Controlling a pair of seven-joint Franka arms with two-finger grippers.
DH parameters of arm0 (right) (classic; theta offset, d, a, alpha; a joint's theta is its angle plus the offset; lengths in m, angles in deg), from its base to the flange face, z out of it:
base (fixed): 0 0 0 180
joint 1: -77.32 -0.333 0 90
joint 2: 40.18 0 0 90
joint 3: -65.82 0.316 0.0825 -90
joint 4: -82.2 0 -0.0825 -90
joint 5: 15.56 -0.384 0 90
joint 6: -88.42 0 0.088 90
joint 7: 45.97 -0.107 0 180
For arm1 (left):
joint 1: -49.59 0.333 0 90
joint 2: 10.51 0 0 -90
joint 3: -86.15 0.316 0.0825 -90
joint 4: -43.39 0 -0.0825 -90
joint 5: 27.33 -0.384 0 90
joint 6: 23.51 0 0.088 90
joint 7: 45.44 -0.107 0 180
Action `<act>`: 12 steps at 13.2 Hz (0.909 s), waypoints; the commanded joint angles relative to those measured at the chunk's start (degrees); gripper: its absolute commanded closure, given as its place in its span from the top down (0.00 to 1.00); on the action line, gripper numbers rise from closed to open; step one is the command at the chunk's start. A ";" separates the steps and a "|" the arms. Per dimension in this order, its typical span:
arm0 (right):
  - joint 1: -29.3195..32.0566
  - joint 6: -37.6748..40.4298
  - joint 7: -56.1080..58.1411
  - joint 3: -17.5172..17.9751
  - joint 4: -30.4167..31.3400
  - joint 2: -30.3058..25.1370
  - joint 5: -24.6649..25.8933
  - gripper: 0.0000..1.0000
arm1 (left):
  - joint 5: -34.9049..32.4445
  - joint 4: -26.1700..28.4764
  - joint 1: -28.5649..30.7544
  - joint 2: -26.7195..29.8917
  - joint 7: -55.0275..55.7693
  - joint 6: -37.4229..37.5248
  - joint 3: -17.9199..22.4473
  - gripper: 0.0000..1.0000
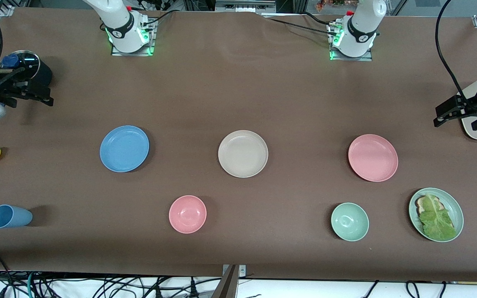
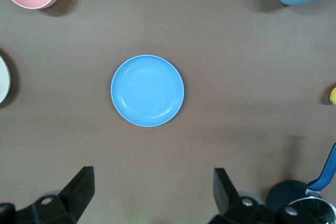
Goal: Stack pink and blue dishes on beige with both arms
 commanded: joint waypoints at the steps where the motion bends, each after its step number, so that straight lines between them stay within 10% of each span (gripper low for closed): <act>1: 0.10 -0.52 -0.33 0.10 -0.21 -0.29 0.21 1.00 | 1.28 -1.59 0.15 -0.69 -0.04 0.36 0.01 1.00; 12: 0.19 -0.01 -0.07 0.10 -0.29 -0.03 0.12 1.00 | 1.19 -1.51 0.06 -0.69 -0.13 0.36 0.01 1.00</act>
